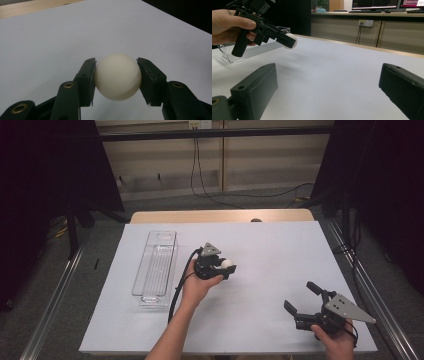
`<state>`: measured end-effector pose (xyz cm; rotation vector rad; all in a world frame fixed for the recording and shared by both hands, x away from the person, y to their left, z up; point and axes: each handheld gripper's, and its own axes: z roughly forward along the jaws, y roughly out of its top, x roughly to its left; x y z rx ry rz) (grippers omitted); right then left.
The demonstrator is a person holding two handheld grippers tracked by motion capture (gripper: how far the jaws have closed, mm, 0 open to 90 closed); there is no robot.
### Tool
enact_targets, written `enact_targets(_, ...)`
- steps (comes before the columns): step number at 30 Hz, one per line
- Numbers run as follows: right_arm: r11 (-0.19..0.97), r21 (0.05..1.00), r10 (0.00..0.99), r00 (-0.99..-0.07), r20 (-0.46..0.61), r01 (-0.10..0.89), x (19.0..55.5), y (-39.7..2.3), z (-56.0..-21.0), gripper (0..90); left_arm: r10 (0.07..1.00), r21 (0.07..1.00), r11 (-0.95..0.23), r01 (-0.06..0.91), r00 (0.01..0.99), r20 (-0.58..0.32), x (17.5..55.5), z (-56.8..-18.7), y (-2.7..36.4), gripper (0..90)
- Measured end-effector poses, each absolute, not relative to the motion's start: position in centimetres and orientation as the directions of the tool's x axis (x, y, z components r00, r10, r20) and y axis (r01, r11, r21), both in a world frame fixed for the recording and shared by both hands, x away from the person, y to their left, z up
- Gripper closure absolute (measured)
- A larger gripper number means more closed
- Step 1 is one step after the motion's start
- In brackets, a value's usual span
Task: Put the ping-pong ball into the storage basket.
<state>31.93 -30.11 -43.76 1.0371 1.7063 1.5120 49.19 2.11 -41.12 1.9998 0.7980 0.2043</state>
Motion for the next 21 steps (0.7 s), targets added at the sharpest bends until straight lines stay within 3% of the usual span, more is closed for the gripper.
enact_targets(21, 0.022, 0.989, 0.870, -0.490, 0.054, 0.148, 31.9, -30.1, -43.7, 1.4, 0.627, 0.833, -0.331, 0.444, 0.763, -0.157, 49.1, -40.4, 3.3, 51.2)
